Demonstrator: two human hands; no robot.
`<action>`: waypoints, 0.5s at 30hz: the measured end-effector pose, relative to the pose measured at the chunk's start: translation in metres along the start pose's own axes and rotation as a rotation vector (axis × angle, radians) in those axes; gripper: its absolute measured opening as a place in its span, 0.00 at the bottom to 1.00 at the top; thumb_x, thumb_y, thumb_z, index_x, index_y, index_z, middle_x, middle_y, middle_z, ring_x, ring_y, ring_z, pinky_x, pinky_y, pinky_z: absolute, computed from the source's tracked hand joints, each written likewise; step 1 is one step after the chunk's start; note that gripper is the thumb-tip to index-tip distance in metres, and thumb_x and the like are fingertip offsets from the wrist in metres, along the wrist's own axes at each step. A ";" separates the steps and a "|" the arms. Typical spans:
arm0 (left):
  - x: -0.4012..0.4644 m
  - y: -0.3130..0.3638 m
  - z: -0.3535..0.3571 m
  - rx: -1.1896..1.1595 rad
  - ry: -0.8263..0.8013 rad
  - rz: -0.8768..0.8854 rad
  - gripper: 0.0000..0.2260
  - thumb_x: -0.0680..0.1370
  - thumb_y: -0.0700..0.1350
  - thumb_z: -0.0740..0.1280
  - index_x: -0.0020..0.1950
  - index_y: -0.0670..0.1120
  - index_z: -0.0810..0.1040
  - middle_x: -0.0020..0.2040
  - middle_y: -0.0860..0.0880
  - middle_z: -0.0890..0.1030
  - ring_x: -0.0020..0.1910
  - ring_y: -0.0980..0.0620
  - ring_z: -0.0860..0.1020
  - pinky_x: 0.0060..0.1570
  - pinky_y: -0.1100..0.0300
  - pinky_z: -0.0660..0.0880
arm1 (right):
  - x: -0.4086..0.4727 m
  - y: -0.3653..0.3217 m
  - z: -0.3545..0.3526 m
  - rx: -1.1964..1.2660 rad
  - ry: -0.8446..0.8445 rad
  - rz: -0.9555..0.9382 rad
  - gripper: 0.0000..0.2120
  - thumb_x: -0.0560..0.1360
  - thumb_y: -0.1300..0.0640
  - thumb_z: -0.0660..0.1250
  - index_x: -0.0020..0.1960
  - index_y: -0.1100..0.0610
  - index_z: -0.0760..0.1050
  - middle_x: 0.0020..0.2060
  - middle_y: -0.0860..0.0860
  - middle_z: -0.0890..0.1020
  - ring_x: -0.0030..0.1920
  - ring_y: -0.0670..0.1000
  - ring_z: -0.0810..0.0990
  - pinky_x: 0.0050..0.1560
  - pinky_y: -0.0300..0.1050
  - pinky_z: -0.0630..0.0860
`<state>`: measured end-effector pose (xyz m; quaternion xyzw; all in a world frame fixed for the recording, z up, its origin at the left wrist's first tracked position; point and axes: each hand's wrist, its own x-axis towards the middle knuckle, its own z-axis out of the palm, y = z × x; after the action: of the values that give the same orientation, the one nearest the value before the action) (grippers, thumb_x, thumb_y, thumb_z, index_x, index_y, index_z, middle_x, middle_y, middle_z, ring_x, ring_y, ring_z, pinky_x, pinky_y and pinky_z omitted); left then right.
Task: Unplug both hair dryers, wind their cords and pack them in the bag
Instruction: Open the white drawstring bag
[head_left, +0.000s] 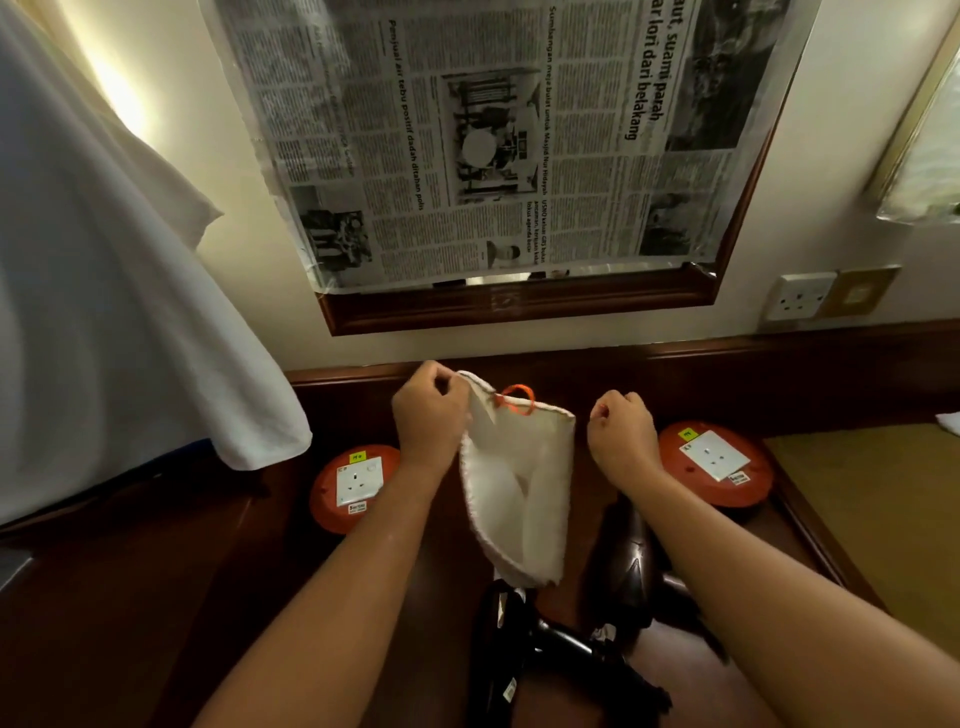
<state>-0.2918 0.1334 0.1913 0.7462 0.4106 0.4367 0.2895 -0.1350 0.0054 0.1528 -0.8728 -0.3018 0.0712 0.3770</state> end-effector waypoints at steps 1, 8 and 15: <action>0.004 -0.003 -0.005 -0.002 0.021 -0.023 0.05 0.75 0.38 0.66 0.40 0.40 0.78 0.31 0.54 0.74 0.30 0.60 0.71 0.31 0.75 0.66 | 0.000 0.002 0.001 0.048 -0.024 0.020 0.04 0.77 0.62 0.62 0.44 0.56 0.73 0.49 0.54 0.75 0.42 0.50 0.74 0.38 0.42 0.73; 0.006 -0.011 -0.009 -0.049 -0.111 -0.124 0.05 0.78 0.41 0.64 0.42 0.44 0.75 0.36 0.51 0.77 0.34 0.57 0.74 0.30 0.73 0.69 | -0.020 -0.020 0.053 0.266 -0.386 0.034 0.30 0.72 0.59 0.70 0.71 0.53 0.63 0.66 0.55 0.69 0.65 0.54 0.70 0.62 0.49 0.73; 0.008 -0.019 -0.023 -0.302 -0.127 -0.322 0.07 0.76 0.42 0.64 0.38 0.48 0.77 0.37 0.49 0.79 0.39 0.52 0.78 0.40 0.57 0.78 | -0.024 -0.008 0.113 0.295 -0.532 0.246 0.32 0.69 0.48 0.74 0.69 0.52 0.67 0.65 0.55 0.73 0.63 0.58 0.73 0.62 0.58 0.74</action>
<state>-0.3169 0.1517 0.1901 0.6451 0.4354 0.3937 0.4891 -0.1979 0.0648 0.0758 -0.7895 -0.2685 0.3848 0.3957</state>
